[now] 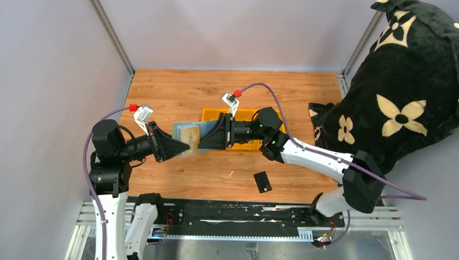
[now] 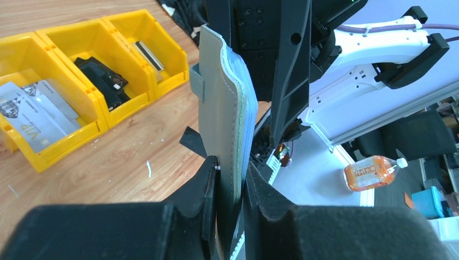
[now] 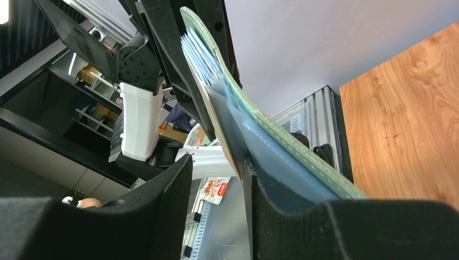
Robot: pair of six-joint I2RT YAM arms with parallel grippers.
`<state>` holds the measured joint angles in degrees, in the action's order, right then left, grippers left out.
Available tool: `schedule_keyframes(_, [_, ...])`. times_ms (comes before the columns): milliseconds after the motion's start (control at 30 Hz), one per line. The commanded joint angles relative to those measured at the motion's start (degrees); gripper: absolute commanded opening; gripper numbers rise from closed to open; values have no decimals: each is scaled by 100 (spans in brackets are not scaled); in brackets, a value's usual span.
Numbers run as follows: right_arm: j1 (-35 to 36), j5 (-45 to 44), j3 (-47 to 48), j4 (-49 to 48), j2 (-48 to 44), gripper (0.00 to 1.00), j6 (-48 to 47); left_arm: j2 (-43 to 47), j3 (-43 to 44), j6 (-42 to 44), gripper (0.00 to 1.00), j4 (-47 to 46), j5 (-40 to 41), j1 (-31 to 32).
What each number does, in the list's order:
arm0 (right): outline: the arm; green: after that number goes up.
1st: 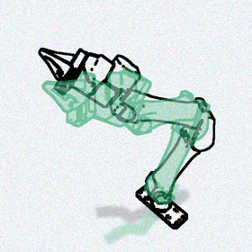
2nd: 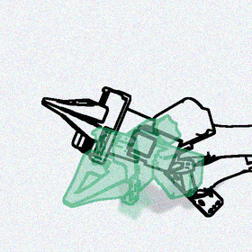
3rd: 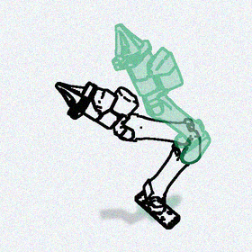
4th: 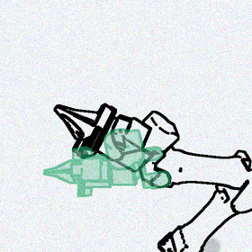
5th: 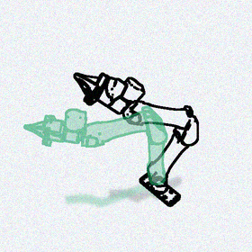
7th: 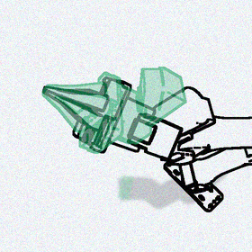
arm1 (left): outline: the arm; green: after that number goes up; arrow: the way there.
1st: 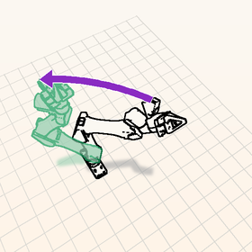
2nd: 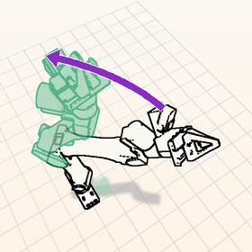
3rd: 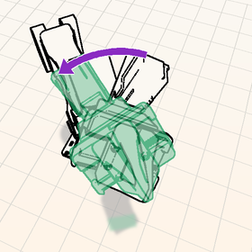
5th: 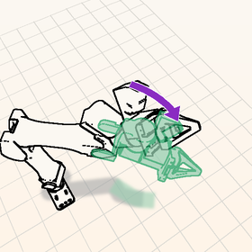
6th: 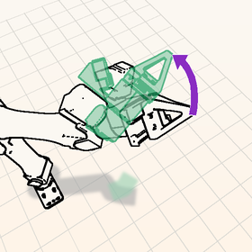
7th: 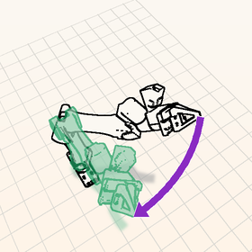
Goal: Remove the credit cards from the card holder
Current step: Remove the credit card from the card holder.
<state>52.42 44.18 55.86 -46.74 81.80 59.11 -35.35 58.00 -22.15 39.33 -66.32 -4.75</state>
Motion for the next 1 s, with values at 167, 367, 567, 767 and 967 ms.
schedule_keyframes(167, [198,96,456,-631,395,19,206,160,25,-210,12,-68,-350,1])
schedule_keyframes(367, [198,248,278,-1918,566,2,894,153,29,-332,43,-53,-914,1])
schedule_keyframes(567, [224,384,266,-2522,731,0,1250,98,-100,-472,60,-46,-1451,1])
schedule_keyframes(767, [235,449,155,-2608,706,0,1247,-88,84,-405,48,-32,-1752,1])
schedule_keyframes(967, [225,468,-132,-2427,474,0,1007,-126,147,-301,24,-39,-1681,1])
